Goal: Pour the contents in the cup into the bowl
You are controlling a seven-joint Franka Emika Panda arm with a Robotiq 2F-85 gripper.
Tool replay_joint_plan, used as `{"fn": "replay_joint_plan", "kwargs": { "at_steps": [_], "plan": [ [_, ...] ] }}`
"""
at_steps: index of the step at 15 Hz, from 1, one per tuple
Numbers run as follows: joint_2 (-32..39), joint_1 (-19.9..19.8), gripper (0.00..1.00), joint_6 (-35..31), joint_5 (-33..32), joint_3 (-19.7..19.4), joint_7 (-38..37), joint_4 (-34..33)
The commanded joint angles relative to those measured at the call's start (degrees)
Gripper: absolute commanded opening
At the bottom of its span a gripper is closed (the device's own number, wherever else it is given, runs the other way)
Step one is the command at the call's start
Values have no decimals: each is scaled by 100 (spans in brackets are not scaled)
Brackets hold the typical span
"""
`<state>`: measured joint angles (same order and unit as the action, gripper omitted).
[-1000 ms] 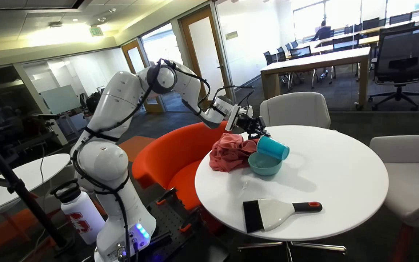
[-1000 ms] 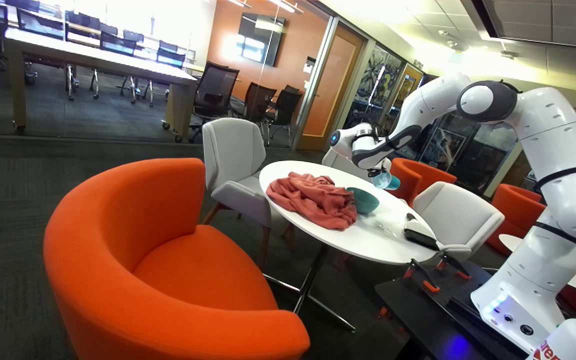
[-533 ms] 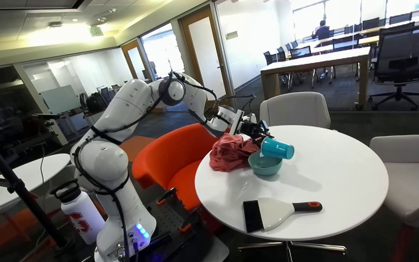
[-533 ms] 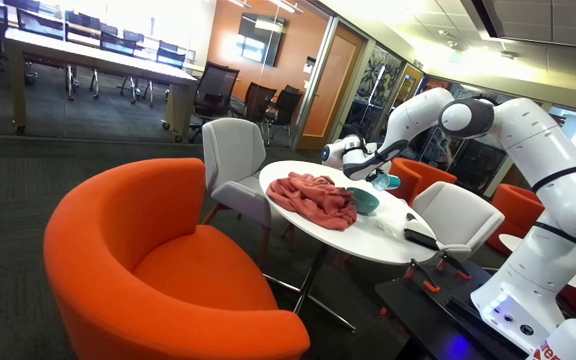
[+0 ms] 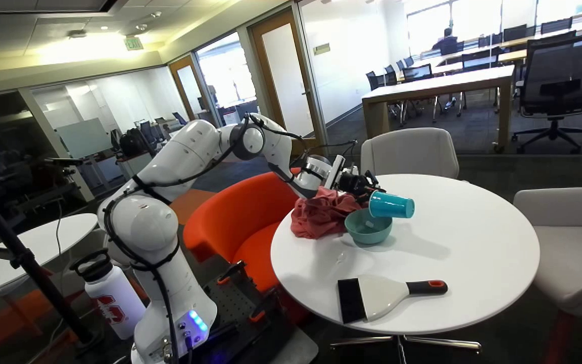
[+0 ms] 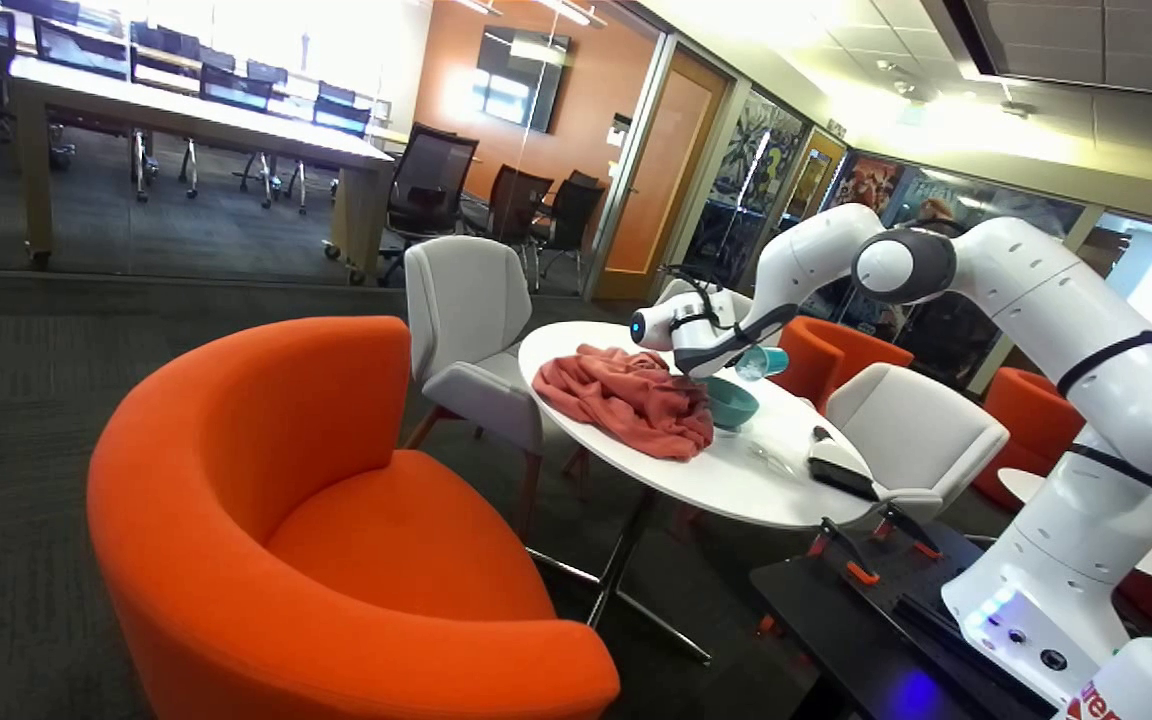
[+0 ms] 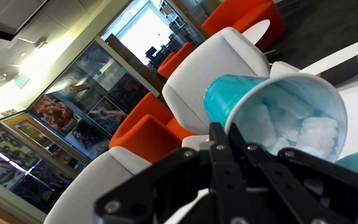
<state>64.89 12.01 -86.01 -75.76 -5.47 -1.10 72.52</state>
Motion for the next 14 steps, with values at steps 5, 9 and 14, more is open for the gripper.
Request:
{"fn": "replay_joint_plan", "kwargs": {
  "at_steps": [5, 9, 14],
  "plan": [
    [883, 195, 1, 901, -395, -12, 1239, -1152],
    [1229, 299, 1, 1144, -621, -57, 1786, -1509],
    [1536, 355, 1, 1410, -897, -120, 2462, -1819]
  ]
}}
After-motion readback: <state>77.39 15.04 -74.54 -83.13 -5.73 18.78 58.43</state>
